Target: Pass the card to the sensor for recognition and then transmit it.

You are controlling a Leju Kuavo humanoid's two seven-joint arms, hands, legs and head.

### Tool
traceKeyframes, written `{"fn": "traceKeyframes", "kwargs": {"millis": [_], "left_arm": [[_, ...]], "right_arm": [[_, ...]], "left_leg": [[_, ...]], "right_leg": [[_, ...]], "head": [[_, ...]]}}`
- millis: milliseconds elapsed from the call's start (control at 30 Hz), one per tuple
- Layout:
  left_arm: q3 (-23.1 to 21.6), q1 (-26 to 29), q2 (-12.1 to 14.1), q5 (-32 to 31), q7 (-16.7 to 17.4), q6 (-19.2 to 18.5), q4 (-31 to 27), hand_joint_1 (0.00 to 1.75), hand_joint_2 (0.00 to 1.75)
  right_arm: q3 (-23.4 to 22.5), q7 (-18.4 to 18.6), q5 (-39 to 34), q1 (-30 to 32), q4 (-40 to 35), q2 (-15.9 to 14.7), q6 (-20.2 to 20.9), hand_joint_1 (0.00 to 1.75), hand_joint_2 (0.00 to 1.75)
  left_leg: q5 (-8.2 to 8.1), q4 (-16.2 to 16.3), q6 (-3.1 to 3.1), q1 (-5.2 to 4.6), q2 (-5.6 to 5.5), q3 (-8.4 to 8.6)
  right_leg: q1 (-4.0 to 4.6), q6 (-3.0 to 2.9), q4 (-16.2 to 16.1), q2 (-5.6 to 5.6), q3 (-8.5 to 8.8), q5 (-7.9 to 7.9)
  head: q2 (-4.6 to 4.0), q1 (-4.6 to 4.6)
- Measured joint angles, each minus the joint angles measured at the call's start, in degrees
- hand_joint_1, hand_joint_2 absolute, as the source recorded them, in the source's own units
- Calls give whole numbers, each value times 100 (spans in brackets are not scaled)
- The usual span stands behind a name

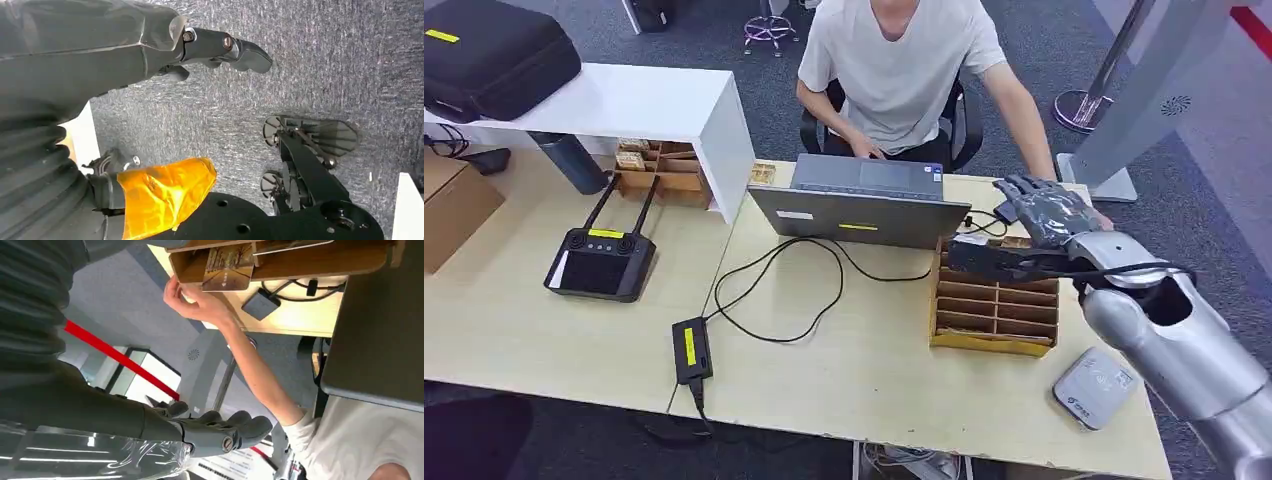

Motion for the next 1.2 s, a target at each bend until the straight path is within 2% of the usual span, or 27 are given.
{"fn": "traceKeyframes", "kwargs": {"millis": [167, 400, 500, 600, 700, 800, 867, 1000, 1200], "left_arm": [[2, 1, 0, 0, 4, 33, 0, 0, 175], [9, 20, 26, 17, 4, 161, 0, 0, 175], [13, 30, 44, 59, -4, 210, 2, 0, 175], [13, 46, 50, 188, -13, 227, 4, 0, 175], [13, 98, 55, 376, -68, 232, 4, 0, 175], [15, 145, 48, 582, -142, 207, 4, 0, 175], [15, 164, 44, 665, -166, 210, 4, 0, 175], [15, 176, 22, 750, -184, 227, 7, 0, 175], [15, 178, 9, 754, -184, 232, 7, 0, 175]], "right_arm": [[2, 0, -39, 4, -28, -42, -24, 0, 175], [22, 22, -37, 191, -39, -98, -395, 0, 175], [59, 37, -17, 244, -39, -136, -352, 0, 175], [83, 63, -22, 301, -149, -302, -254, 0, 175], [79, 50, -85, 445, -479, -637, -308, 0, 175], [-128, 39, 17, 926, -1080, -1079, -703, 0, 175], [-398, 59, 228, 1431, -1548, -1233, -989, 0, 175], [-1068, 7, 791, 2618, -2397, -1290, -1551, 0, 175], [-1535, -55, 929, 3253, -2879, -1290, -1604, 0, 175]], "left_leg": [[0, 0, 0, 0, -1, 0], [0, 0, 0, -1, -1, -1], [0, 0, 0, -1, 0, 0], [0, 1, 0, -1, -2, 0], [-1, 2, 1, -1, -4, -1], [-4, 2, 1, -1, -16, -7], [-13, 2, 12, -1, -13, -6], [-15, -1, 14, -1, -14, -11], [-13, -1, 13, 0, -5, -8]], "right_leg": [[-1, 0, -1, 0, 0, 0], [-1, 0, -1, -1, -1, 0], [-1, 0, -1, 1, -2, 0], [-1, 0, -1, -3, -2, 0], [-1, 0, -4, -3, -3, 0], [-1, 3, -8, -15, -2, -2], [0, 3, -10, -14, -2, -4], [0, 2, -9, -14, -4, -9], [0, 1, -9, -5, -6, -9]], "head": [[0, 2], [0, 2], [0, 2], [0, 2], [0, 0], [0, 4], [0, 0], [0, 2], [0, 2]]}}
